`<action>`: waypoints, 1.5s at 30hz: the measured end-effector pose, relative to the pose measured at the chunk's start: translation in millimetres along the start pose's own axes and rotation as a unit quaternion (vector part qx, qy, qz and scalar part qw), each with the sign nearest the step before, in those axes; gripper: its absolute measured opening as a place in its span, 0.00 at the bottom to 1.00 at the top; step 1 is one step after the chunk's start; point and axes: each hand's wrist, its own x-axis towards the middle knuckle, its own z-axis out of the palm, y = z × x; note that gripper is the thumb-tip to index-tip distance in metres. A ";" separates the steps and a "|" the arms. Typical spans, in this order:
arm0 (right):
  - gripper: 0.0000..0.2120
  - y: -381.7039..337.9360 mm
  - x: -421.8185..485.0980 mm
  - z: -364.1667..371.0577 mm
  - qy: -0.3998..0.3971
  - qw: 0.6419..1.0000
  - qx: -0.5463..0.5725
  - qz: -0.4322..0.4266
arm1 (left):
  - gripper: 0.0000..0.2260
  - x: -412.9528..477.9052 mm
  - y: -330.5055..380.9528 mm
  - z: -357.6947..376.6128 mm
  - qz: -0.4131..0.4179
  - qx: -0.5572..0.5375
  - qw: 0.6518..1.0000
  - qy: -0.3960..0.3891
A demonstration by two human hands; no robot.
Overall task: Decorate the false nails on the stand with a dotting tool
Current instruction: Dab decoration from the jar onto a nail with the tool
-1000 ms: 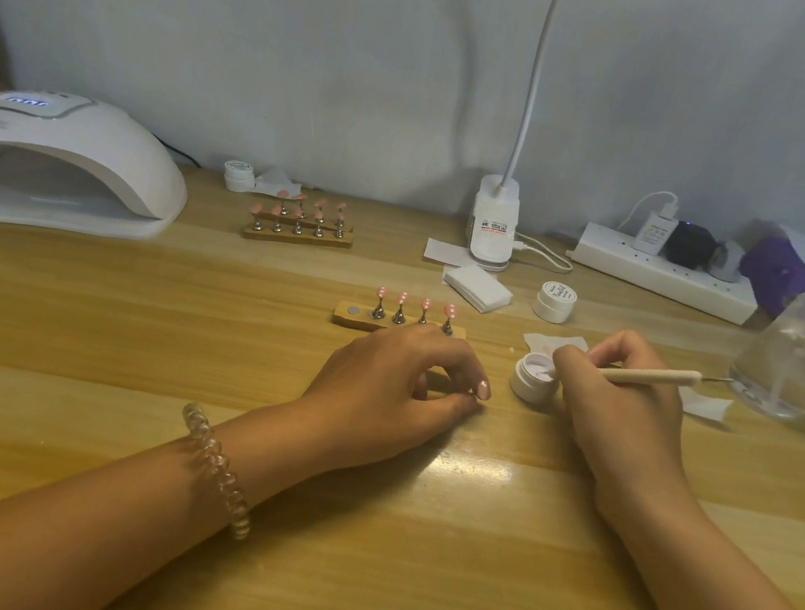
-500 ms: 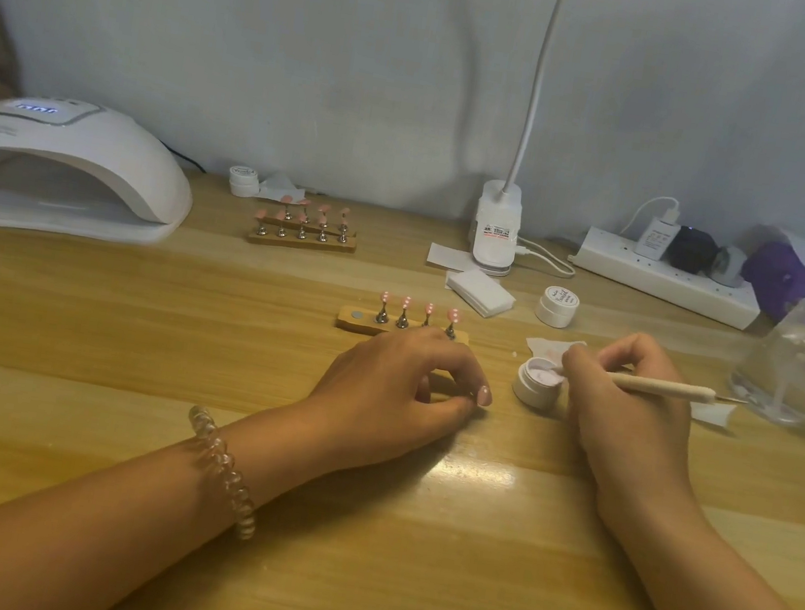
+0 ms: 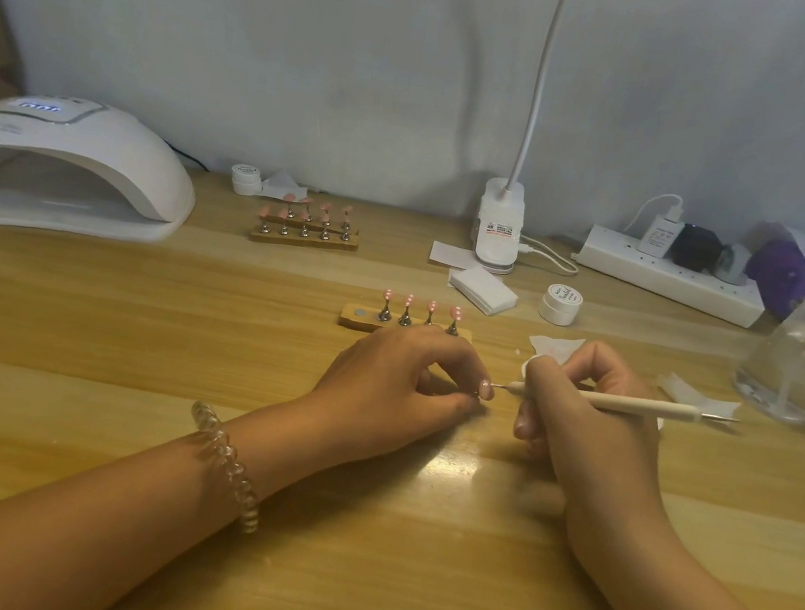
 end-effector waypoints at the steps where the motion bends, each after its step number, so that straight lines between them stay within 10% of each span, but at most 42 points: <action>1: 0.15 0.0 -0.4 0.5 -0.004 1.000 -0.006 -0.001 | 0.07 0.0 -0.4 0.0 0.001 0.001 1.000 0.001; 45: 0.15 2.0 0.6 -0.7 0.008 0.999 -0.031 -0.015 | 0.05 0.3 0.2 -0.1 0.002 -0.003 1.000 -0.002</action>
